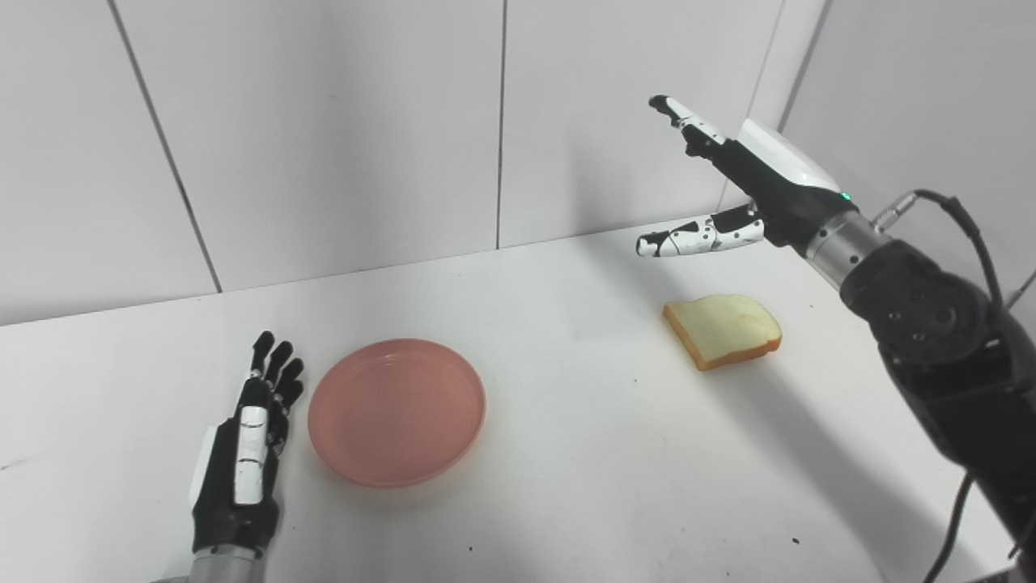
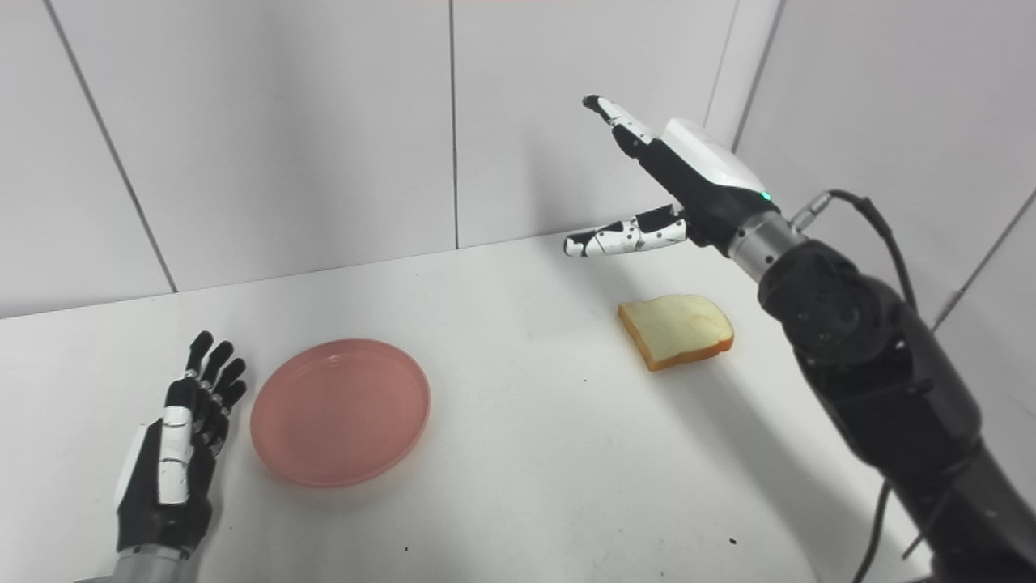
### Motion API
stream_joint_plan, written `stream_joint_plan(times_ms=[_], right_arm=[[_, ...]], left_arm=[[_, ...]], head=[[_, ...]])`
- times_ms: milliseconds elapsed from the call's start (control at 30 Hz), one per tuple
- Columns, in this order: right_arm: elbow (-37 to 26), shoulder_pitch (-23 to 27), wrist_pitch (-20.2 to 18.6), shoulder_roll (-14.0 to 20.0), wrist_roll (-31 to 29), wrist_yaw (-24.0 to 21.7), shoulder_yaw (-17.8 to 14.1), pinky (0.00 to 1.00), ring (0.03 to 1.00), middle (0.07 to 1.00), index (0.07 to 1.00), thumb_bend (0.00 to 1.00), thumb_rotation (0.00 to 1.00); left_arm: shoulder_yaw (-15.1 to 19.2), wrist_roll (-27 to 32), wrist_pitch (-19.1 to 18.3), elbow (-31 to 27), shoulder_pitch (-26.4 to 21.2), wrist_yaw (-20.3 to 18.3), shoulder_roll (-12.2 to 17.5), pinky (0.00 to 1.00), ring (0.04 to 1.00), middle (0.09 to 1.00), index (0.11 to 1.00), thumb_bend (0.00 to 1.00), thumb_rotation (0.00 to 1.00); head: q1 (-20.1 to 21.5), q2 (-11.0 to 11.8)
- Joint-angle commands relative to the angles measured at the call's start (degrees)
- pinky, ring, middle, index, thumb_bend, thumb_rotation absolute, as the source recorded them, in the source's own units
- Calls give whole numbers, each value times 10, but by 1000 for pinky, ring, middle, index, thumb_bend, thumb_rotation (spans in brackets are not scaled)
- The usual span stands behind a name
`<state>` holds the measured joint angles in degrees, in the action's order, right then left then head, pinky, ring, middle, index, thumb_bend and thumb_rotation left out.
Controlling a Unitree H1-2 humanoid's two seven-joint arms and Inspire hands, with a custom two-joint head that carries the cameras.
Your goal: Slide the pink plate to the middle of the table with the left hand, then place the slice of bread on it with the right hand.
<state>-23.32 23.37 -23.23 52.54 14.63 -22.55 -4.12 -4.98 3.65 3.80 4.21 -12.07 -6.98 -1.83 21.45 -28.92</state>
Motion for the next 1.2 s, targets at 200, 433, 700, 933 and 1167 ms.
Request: stream_joint_plan(times_ms=[200, 433, 700, 933, 1167], right_arm=[[22, 18, -32, 88, 22, -90, 12, 927, 997, 1000, 1000, 1000, 234], [99, 42, -2, 105, 68, -135, 85, 778, 926, 1000, 1000, 1000, 273], [185, 66, 21, 98, 96, -153, 125, 841, 955, 1000, 1000, 1000, 318], [260, 85, 75, 85, 131, -146, 164, 899, 991, 1000, 1000, 1000, 338], [297, 91, 110, 67, 178, -127, 184, 929, 1000, 1000, 1000, 1000, 356]], left_arm=[[9, 36, 5, -14, -14, -26, 17, 944, 959, 977, 981, 735, 994], [15, 56, -1, -20, -12, -38, 23, 950, 960, 974, 967, 732, 960], [17, 90, -37, -38, -6, -51, 28, 984, 976, 986, 977, 732, 958], [21, 113, -66, -53, -1, -58, 26, 1000, 990, 1000, 991, 703, 946], [23, 114, -75, -63, 3, -55, 24, 998, 983, 999, 988, 702, 932]], head=[[17, -1], [27, -7], [24, -14], [22, -18], [20, -22]])
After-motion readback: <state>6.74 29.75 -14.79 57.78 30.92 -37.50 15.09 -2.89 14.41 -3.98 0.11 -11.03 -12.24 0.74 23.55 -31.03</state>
